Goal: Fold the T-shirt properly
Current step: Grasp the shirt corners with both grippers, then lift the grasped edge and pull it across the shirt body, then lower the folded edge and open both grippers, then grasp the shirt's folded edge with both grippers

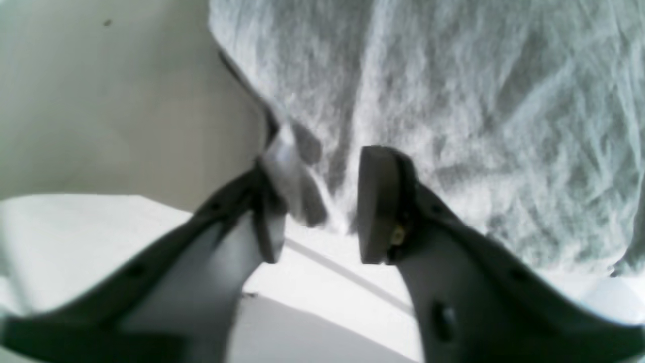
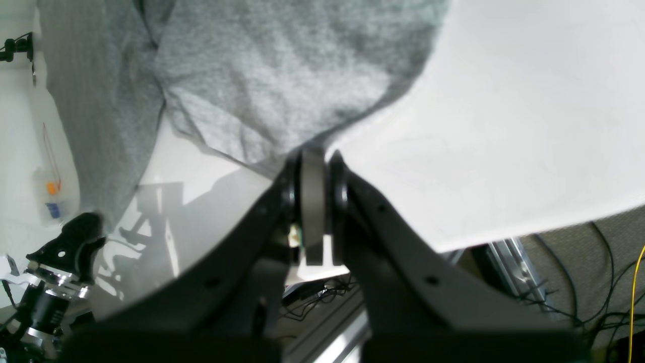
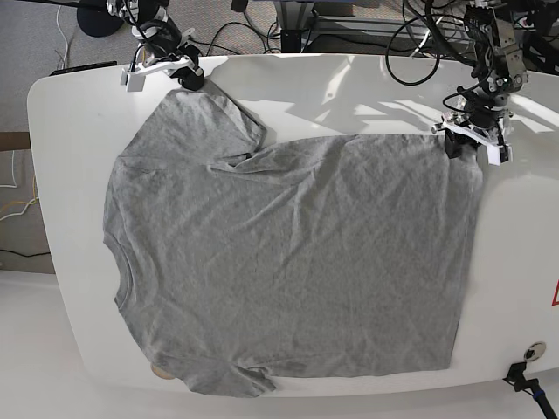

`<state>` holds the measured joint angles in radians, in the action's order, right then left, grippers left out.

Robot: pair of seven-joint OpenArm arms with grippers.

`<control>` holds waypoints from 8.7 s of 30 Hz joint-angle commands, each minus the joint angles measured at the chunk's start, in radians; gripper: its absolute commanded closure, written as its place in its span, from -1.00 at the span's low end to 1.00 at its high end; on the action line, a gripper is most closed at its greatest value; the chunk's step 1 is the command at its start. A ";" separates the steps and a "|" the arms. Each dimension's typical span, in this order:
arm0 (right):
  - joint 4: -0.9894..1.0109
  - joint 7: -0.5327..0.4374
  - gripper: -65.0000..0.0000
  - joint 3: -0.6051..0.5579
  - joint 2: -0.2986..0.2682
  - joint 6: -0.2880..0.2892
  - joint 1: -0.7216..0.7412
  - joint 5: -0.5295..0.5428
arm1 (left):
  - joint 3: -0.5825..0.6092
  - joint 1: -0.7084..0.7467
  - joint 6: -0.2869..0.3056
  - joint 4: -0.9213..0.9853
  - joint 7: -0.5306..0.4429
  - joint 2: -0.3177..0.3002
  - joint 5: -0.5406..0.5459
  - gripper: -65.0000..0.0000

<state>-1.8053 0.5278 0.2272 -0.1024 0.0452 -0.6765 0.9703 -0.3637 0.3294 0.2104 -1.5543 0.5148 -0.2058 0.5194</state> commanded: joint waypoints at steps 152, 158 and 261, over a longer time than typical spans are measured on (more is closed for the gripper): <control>0.591 0.171 1.00 0.080 -0.076 0.092 1.059 -0.096 | -0.021 -0.625 0.005 0.285 0.155 -0.106 -0.064 1.00; 0.591 0.168 1.00 0.079 -0.076 0.092 1.070 -0.130 | -0.018 -0.632 0.005 0.285 0.155 -0.106 -0.066 0.97; 0.364 0.131 1.00 -0.009 -0.214 0.198 0.613 -0.610 | 0.065 -0.428 0.097 0.421 0.017 -0.205 -0.308 1.00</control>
<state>-1.4277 0.6140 0.2161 -0.2890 0.2256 -0.0631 0.3698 -0.2932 -0.1158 0.3149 -1.1019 0.5282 -0.3897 0.2111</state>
